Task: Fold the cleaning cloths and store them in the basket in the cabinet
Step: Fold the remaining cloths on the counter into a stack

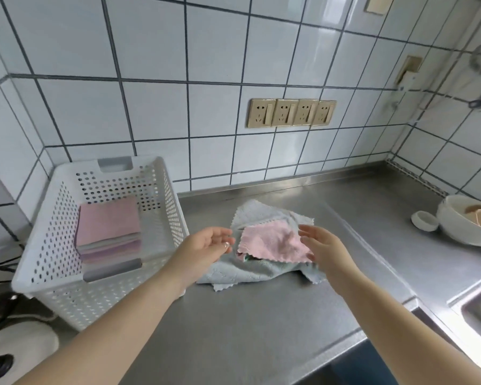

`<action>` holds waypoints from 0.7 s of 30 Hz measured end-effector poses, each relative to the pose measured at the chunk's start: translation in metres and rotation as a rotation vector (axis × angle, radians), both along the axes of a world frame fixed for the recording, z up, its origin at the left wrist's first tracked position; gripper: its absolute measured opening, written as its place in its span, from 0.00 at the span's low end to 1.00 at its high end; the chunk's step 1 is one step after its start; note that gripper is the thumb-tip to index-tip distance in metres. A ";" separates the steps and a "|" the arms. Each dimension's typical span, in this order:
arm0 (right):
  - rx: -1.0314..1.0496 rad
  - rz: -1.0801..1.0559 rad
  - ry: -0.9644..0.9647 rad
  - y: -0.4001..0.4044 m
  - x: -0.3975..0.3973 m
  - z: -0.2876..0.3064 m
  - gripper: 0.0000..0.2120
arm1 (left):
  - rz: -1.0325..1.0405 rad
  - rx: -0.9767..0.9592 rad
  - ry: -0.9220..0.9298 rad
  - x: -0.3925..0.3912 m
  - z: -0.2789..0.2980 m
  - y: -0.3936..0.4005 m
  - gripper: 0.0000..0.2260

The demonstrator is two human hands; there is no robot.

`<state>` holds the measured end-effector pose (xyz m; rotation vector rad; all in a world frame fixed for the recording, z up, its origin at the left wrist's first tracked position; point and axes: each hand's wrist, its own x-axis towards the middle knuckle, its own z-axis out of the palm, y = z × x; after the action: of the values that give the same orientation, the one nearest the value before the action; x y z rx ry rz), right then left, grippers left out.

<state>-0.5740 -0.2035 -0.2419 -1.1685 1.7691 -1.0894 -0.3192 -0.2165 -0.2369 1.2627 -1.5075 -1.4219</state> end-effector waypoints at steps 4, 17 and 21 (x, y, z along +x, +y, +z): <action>0.078 0.037 0.081 -0.003 -0.029 -0.038 0.13 | -0.018 0.047 -0.065 -0.032 -0.033 -0.009 0.10; -0.064 0.550 0.750 -0.069 -0.102 -0.144 0.25 | 0.083 -0.317 -0.654 -0.160 -0.151 -0.052 0.27; -0.179 0.584 0.724 -0.094 -0.114 -0.160 0.21 | 0.204 -0.330 -0.665 -0.178 -0.162 -0.067 0.22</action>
<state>-0.6880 -0.2973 -0.4017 -2.2153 1.6425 -0.4960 -0.4971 -0.2831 -0.3993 1.7028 -1.8686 -0.5987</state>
